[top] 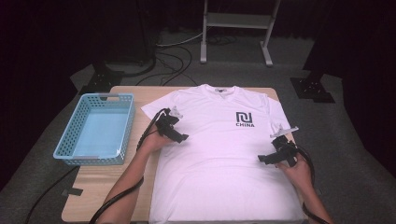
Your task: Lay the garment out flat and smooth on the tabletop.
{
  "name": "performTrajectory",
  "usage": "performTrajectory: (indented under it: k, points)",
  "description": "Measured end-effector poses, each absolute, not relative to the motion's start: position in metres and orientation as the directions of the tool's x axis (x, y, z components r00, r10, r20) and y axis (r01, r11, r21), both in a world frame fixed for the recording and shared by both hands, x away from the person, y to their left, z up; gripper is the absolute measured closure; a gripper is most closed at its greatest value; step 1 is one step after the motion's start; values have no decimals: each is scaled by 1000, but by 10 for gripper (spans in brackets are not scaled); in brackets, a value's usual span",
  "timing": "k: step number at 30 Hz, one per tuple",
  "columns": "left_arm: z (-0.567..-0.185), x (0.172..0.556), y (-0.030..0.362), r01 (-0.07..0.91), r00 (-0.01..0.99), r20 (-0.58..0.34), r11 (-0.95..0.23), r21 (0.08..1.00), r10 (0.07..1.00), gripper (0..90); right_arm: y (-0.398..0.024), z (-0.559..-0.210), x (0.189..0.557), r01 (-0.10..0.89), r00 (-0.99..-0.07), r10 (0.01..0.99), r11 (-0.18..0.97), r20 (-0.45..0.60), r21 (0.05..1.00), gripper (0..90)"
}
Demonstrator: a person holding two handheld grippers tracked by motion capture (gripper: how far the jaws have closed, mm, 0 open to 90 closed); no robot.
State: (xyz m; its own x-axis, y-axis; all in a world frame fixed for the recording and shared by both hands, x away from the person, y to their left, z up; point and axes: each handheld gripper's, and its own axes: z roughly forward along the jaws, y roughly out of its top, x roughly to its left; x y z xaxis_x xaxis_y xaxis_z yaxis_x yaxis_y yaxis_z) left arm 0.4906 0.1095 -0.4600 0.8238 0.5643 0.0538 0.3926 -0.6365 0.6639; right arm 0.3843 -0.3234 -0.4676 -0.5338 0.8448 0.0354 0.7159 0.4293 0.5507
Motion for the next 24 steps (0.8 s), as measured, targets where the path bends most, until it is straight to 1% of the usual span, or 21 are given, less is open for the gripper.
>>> performTrajectory:
  k: [5, 6, 10, 13, 21, 24]
  points:
    - [-463, 515, 110, 412, 832, 26, -648, 641, 554, 53, -319, -468, 388, 708, -544, 838, 436, 37, 555, 45]
    - [-465, 518, 111, 419, 830, 25, -652, 632, 557, 65, -319, -469, 388, 710, -544, 838, 435, 40, 554, 45]
    - [-468, 527, 115, 432, 833, 15, -666, 608, 554, 64, -318, -470, 387, 708, -546, 837, 439, 34, 553, 37]
    - [-468, 527, 118, 434, 833, 16, -672, 600, 553, 65, -316, -471, 387, 698, -556, 831, 459, 13, 549, 29]
    - [-467, 521, 133, 446, 826, 15, -668, 596, 564, 65, -310, -471, 383, 693, -562, 827, 464, 12, 552, 29]
    - [-467, 518, 132, 442, 825, 23, -670, 596, 564, 64, -307, -471, 383, 695, -564, 825, 466, 13, 547, 31]
